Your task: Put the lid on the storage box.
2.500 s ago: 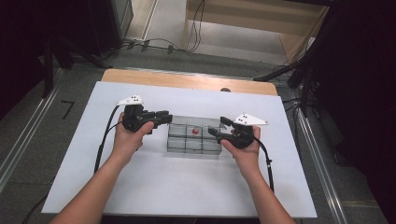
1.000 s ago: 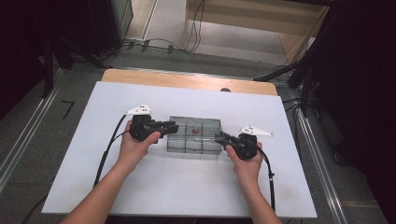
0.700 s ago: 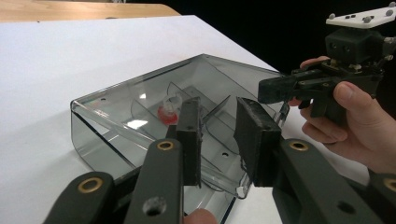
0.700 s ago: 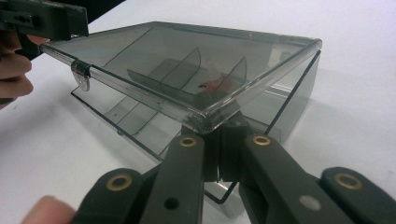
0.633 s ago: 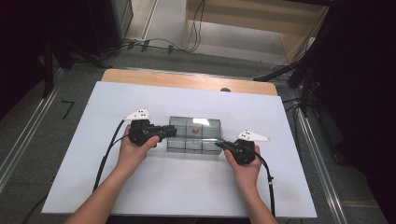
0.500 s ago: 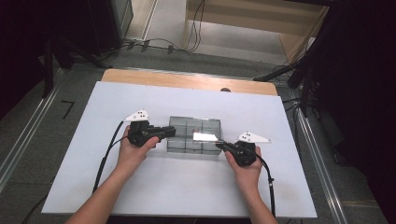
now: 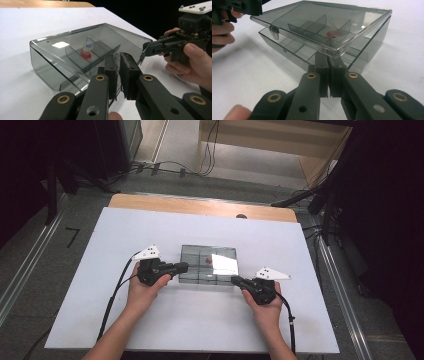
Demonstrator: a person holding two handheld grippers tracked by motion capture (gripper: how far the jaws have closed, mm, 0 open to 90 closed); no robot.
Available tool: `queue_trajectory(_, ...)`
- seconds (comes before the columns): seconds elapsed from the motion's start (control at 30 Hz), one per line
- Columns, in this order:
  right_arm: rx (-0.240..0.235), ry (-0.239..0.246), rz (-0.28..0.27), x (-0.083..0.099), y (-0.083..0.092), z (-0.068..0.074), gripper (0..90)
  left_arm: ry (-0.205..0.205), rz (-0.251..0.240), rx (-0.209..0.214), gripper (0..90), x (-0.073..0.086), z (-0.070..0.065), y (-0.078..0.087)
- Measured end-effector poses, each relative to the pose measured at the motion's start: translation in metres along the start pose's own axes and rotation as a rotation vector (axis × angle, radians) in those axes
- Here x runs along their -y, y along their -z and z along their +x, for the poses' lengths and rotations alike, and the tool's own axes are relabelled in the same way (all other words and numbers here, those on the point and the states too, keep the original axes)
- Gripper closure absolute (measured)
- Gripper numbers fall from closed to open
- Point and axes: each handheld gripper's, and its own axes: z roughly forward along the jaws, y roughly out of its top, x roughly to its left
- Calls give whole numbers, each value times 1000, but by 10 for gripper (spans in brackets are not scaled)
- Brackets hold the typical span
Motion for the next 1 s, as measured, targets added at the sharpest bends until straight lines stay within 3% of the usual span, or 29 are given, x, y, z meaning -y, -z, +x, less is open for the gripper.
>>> queue_trajectory(0.23, 5, 8, -4, 1, 2, 2, 820, 17, -32, 2, 827, 7, -3, 5)
queue_trajectory(0.8, 8, 25, 6, 9, 13, 1, 824, 26, -19, 0, 851, 18, -7, 10)
queue_trajectory(1.0, 6, 24, -1, 11, 19, 2, 824, 31, -35, -4, 851, 20, -6, 16)
